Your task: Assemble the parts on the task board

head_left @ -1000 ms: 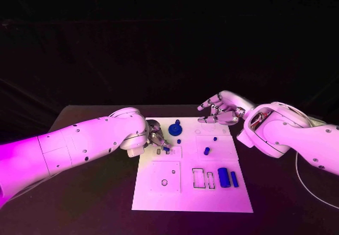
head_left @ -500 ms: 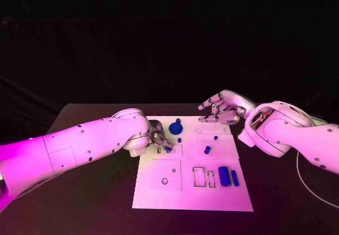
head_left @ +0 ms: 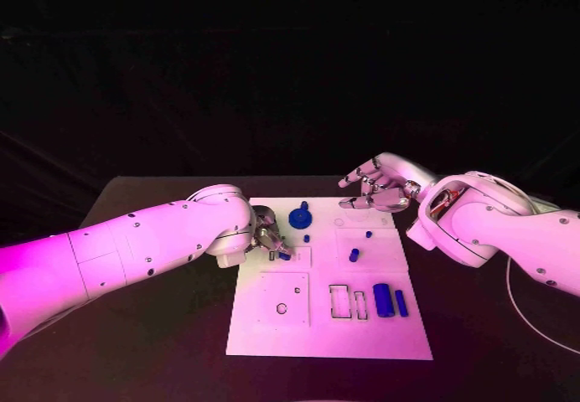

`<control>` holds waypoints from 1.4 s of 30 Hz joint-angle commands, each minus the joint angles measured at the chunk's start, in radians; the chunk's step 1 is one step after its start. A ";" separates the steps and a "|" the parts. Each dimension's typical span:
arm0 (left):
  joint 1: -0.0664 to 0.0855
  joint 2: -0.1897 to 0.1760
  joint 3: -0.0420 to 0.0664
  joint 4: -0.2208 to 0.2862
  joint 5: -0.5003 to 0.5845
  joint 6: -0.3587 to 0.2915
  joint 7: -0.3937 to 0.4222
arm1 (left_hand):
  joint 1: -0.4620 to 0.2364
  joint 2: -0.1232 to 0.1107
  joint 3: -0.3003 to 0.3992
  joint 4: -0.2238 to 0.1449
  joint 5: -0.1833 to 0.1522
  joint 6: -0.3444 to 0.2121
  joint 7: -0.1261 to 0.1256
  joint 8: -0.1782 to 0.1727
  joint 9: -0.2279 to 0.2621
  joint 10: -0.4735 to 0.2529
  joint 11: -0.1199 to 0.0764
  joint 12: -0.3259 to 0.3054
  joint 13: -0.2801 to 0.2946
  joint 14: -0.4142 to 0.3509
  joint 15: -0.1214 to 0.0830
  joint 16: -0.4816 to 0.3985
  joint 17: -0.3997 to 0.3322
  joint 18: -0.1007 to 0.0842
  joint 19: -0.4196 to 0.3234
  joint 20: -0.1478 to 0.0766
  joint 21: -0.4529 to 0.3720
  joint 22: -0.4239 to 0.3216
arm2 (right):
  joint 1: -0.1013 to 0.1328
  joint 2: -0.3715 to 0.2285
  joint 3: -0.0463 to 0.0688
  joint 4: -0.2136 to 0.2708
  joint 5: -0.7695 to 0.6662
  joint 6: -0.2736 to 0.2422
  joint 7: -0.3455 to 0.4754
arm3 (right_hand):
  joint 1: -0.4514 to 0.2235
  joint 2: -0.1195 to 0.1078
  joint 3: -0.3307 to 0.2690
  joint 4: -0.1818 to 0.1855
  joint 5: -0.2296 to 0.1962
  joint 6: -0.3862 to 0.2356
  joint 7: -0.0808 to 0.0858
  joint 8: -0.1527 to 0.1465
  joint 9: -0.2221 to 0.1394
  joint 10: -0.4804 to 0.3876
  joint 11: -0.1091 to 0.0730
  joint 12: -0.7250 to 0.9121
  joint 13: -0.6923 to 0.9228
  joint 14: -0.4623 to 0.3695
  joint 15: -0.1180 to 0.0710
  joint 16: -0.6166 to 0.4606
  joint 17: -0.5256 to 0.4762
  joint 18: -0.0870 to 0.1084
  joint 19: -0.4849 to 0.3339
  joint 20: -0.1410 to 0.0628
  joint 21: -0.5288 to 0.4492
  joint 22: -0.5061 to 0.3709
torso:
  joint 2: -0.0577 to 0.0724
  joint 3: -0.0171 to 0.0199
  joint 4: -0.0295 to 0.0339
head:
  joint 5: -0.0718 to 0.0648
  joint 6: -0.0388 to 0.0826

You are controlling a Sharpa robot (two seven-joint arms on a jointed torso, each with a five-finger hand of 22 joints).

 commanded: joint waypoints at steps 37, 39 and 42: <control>-0.006 0.045 -0.005 -0.035 -0.039 0.089 -0.016 | -0.189 0.023 0.050 -0.074 0.011 0.055 -0.034 0.025 0.021 0.044 -0.020 0.050 0.047 0.105 -0.022 0.003 0.263 -0.014 0.034 -0.010 0.021 0.140 | 0.000 -0.004 0.000 0.006 -0.005 0.018 0.002 | 0.003 0.005 -0.010 0.004 0.004 0.009 0.000 0.007 0.001 -0.004 -0.001 -0.008 -0.005 0.043 -0.007 -0.008 -0.002 0.010 -0.003 -0.003 -0.008 -0.005 | 0.000 0.0000 -0.0009 | 0.000 0.002; -0.006 0.047 -0.005 -0.038 -0.039 0.090 -0.016 | -0.200 0.027 0.042 -0.066 0.011 0.060 -0.035 0.024 0.019 0.047 -0.021 0.052 0.049 0.105 -0.022 0.003 0.263 -0.015 0.036 -0.010 0.023 0.143 | 0.000 -0.004 0.000 0.006 -0.004 0.018 0.002 | 0.001 0.005 -0.012 0.005 0.003 0.009 0.000 0.006 0.001 -0.004 -0.001 -0.008 -0.006 0.043 -0.007 -0.009 -0.004 0.010 -0.003 -0.003 -0.008 -0.005 | 0.000 0.0001 -0.0006 | 0.000 0.001; -0.006 0.050 -0.005 -0.042 -0.039 0.093 -0.016 | -0.208 0.029 0.033 -0.061 0.011 0.064 -0.036 0.024 0.017 0.050 -0.022 0.055 0.051 0.105 -0.023 0.003 0.263 -0.015 0.038 -0.011 0.024 0.146 | 0.000 -0.004 0.000 0.006 -0.003 0.019 0.003 | 0.000 0.005 -0.013 0.006 0.003 0.009 0.000 0.006 0.001 -0.004 -0.001 -0.008 -0.006 0.043 -0.006 -0.009 -0.003 0.010 -0.003 -0.003 -0.008 -0.005 | 0.000 0.0000 -0.0003 | 0.000 0.001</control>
